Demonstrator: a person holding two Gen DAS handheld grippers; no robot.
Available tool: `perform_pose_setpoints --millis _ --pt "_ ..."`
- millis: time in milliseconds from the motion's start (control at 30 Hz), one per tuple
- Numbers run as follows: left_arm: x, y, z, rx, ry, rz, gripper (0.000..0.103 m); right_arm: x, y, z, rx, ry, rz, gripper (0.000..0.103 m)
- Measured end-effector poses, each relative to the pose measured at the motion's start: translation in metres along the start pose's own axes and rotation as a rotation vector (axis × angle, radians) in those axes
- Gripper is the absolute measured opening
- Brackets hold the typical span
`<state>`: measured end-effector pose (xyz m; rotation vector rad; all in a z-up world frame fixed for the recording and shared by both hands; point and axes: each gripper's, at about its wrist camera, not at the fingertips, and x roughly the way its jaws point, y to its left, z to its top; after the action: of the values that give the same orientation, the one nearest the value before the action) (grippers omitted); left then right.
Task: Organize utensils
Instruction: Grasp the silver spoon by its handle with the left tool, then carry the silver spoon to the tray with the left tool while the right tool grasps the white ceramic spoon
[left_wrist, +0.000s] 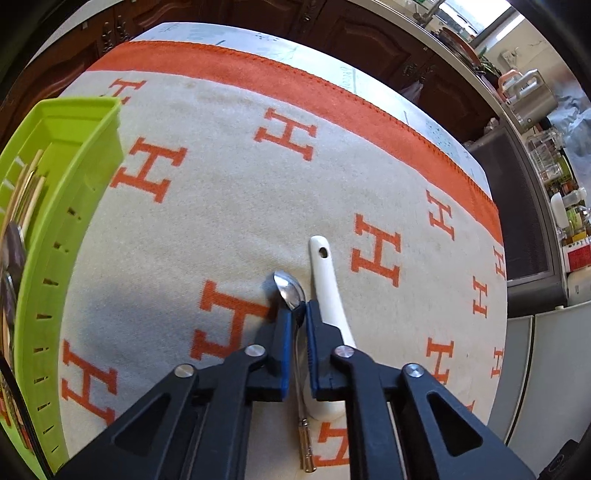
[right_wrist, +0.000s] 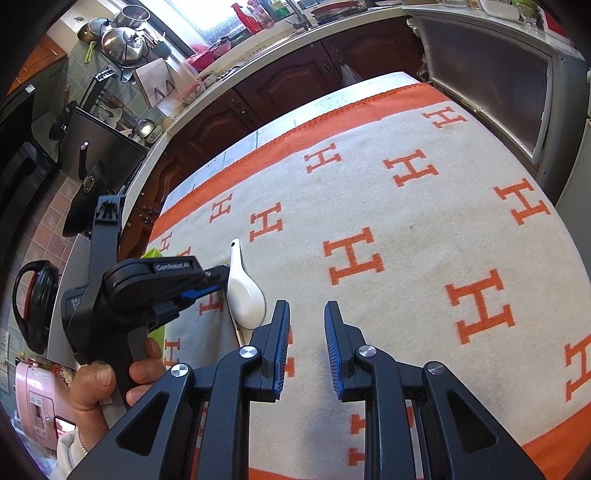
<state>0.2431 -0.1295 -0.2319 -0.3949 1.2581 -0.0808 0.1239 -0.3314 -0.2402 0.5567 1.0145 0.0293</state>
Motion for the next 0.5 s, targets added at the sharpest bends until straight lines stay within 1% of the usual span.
perform_pose_setpoints --millis 100,300,467,500 --pt "0.0 -0.005 0.001 0.029 -0.005 0.025 0.001 0.001 0.002 0.0 -0.005 0.004 -0.002 0.02" --pt "-0.007 0.005 0.0 0.057 0.03 0.014 0.0 0.004 0.009 0.001 -0.038 0.016 0.006 0.02" --pt "-0.023 0.021 -0.006 0.105 0.038 0.006 0.0 0.017 0.026 0.005 -0.131 0.041 0.044 0.02" --pt "-0.028 0.024 -0.008 0.12 0.039 0.005 0.0 0.021 0.031 0.007 -0.158 0.046 0.056 0.023"
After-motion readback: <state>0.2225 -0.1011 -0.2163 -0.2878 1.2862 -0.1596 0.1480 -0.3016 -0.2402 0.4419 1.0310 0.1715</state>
